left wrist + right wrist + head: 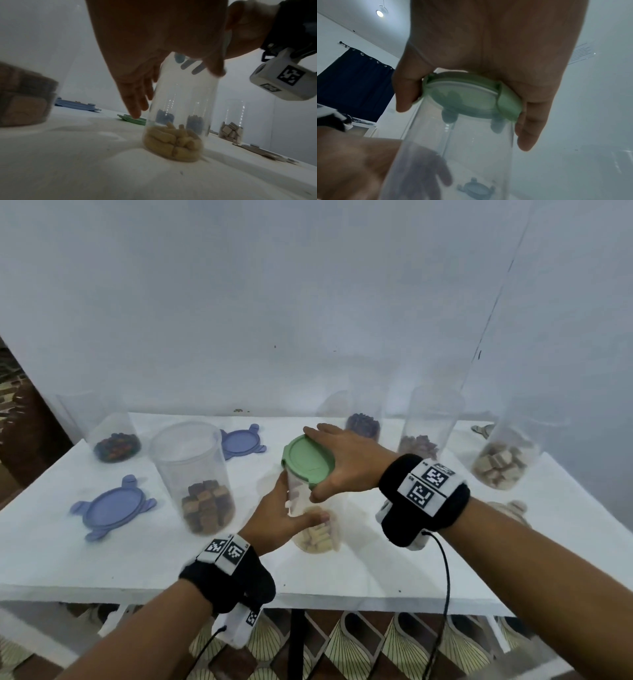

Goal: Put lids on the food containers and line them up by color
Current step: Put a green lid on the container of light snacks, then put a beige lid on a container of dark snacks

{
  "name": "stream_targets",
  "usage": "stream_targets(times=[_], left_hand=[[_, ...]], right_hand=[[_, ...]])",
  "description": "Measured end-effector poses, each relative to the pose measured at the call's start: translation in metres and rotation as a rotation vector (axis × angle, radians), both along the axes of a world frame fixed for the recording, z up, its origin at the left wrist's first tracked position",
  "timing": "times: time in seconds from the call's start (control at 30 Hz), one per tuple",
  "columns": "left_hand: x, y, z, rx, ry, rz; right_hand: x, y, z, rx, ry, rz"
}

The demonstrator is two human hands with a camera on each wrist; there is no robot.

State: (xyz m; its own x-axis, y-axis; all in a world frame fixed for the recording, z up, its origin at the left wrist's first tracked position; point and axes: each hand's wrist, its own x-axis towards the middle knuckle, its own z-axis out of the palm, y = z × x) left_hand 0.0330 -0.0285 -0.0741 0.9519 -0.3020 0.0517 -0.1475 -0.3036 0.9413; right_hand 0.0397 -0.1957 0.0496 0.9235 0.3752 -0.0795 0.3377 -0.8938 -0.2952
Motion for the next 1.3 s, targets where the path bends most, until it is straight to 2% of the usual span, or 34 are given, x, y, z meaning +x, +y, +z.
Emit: stream_targets(times=[0.13,0.17,0.23,0.3,0.4,0.47,0.53,0.7,0.83,0.93,1.0,1.17,1.3], left_hand=[[-0.026,0.013,-0.01,0.361,-0.164,0.258],[-0.033,0.018,-0.015,0.434,-0.189,0.27],[-0.049,0.024,-0.024,0.508,-0.154,0.145],[-0.066,0.018,-0.028,0.503,-0.081,-0.094],[-0.084,-0.017,-0.026,0.455,-0.062,-0.423],[-0.087,-0.049,-0.022,0.425,-0.065,-0.508],[-0.085,-0.083,-0.016,0.402,-0.088,-0.522],[-0.064,-0.159,-0.001,0.251,-0.169,-0.404],[-0.023,-0.211,0.012,0.096,-0.201,-0.158],[0.012,-0.238,0.023,-0.016,-0.224,0.024],[0.037,-0.252,0.024,-0.028,-0.203,0.119],[0.085,-0.265,0.019,0.027,-0.155,0.252],[0.103,-0.273,0.016,-0.009,-0.112,0.29]], right_hand=[[0.001,-0.003,-0.007,0.047,0.004,0.003],[-0.001,-0.005,-0.008,0.066,0.001,0.006],[-0.004,-0.008,-0.007,0.111,0.018,0.007],[-0.009,-0.011,-0.003,0.179,0.045,0.008],[-0.02,-0.029,0.003,0.28,0.054,-0.031],[-0.029,-0.051,0.006,0.306,0.052,-0.097],[-0.043,-0.08,0.004,0.316,0.045,-0.198],[-0.073,-0.174,-0.025,0.328,0.043,-0.446],[-0.077,-0.259,-0.056,0.286,0.079,-0.618],[-0.063,-0.311,-0.079,0.265,0.093,-0.677],[-0.049,-0.338,-0.091,0.252,0.077,-0.701],[-0.015,-0.371,-0.116,0.194,0.136,-0.731],[-0.001,-0.375,-0.13,0.11,0.188,-0.723]])
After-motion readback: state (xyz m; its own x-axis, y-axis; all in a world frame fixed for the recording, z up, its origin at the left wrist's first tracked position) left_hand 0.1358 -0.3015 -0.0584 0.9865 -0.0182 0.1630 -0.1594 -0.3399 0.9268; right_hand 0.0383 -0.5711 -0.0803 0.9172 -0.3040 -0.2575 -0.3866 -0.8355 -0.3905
